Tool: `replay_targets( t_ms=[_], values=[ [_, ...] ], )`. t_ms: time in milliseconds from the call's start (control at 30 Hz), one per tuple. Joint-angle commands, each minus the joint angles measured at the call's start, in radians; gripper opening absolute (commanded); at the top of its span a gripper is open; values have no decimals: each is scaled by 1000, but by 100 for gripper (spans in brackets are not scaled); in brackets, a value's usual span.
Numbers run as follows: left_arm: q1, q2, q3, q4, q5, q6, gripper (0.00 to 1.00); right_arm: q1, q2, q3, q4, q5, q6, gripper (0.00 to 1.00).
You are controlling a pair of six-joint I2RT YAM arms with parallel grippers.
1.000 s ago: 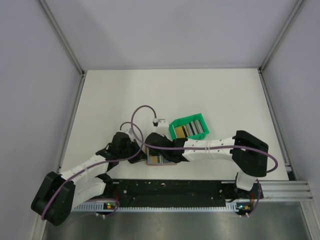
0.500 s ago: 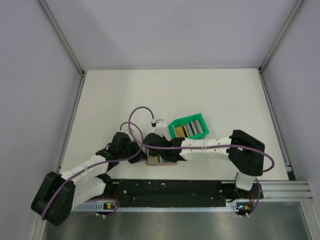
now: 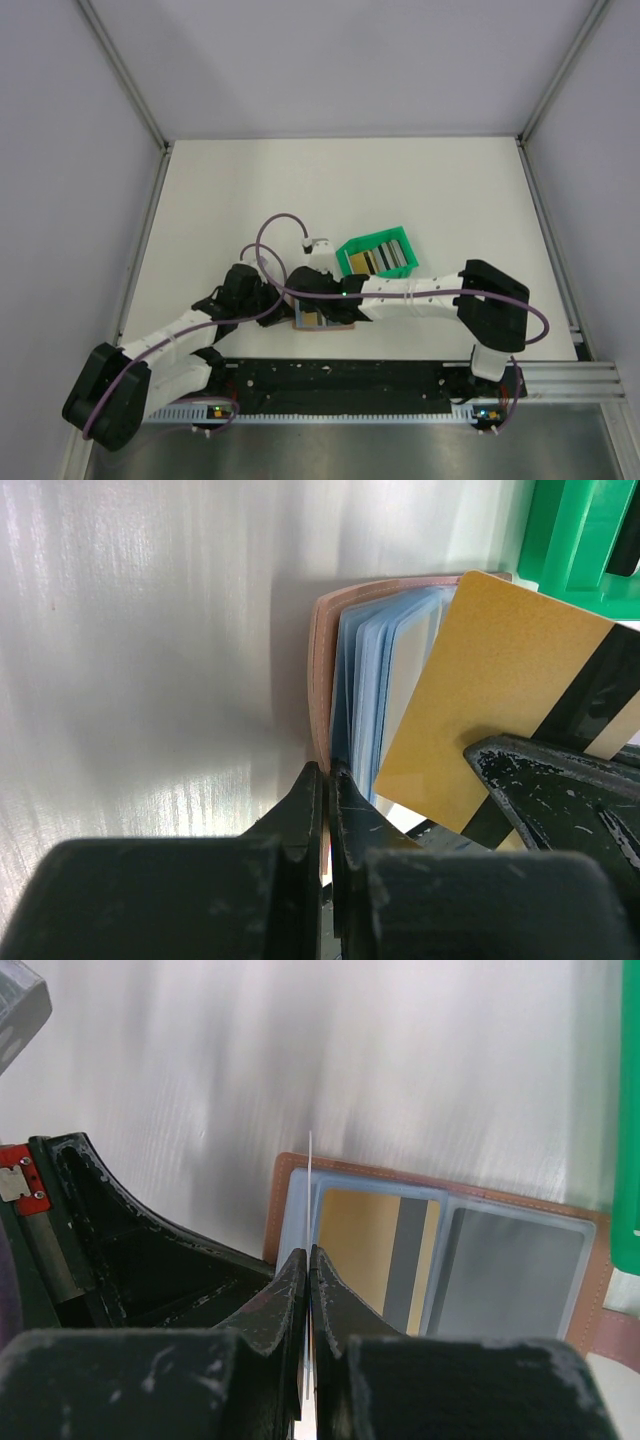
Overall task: Put the credit cards into the card holder
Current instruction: Turn over the card slot in the card holder.
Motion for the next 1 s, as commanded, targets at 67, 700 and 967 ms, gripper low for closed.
replay_targets(
  t_ms=[67,700,967],
  values=[
    [-2,4,-13,37,3,3,0,22,-19,52,-46,74,-25,0],
    [-1,19,-17,34,-5,9,0,25,-67,42,-114,140,-22,0],
    [-2,20,-16,34,-6,9,0,25,-64,40,-134,146,-28,0]
  ],
)
